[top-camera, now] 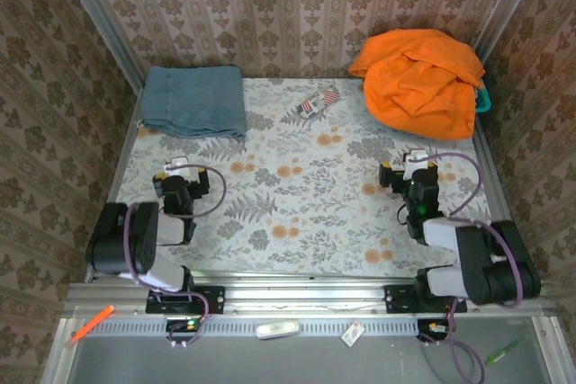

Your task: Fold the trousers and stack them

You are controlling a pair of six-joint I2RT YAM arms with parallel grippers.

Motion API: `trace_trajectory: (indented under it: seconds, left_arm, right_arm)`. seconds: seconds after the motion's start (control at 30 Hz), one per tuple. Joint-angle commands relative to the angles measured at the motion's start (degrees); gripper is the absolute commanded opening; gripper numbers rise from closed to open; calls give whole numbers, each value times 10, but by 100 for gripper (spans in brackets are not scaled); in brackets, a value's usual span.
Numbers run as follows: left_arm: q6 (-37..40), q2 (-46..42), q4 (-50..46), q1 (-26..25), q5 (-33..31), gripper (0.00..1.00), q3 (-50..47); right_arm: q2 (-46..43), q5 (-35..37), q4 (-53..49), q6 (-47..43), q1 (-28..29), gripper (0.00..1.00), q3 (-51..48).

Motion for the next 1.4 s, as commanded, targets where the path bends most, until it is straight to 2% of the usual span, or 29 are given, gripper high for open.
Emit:
trace_trajectory:
  seconds: [0.0, 0.03, 0.07, 0.13, 0.5, 1.37]
  left_arm:
    - [-3, -1, 49, 13, 44, 100, 25]
    - [-1, 1, 21, 13, 49, 100, 44]
    - [11, 11, 17, 13, 53, 100, 57]
    - [0, 0, -59, 14, 50, 100, 86]
    - [14, 7, -58, 4, 28, 100, 94]
    - [23, 6, -71, 2, 49, 100, 101]
  right_arm:
    - [84, -11, 115, 18, -10, 100, 26]
    - [108, -8, 140, 15, -10, 100, 35]
    - [103, -5, 109, 18, -10, 100, 47]
    - [94, 9, 1, 30, -14, 100, 93]
    - [97, 3, 4, 19, -9, 100, 94]
    - [96, 3, 2, 19, -9, 100, 94]
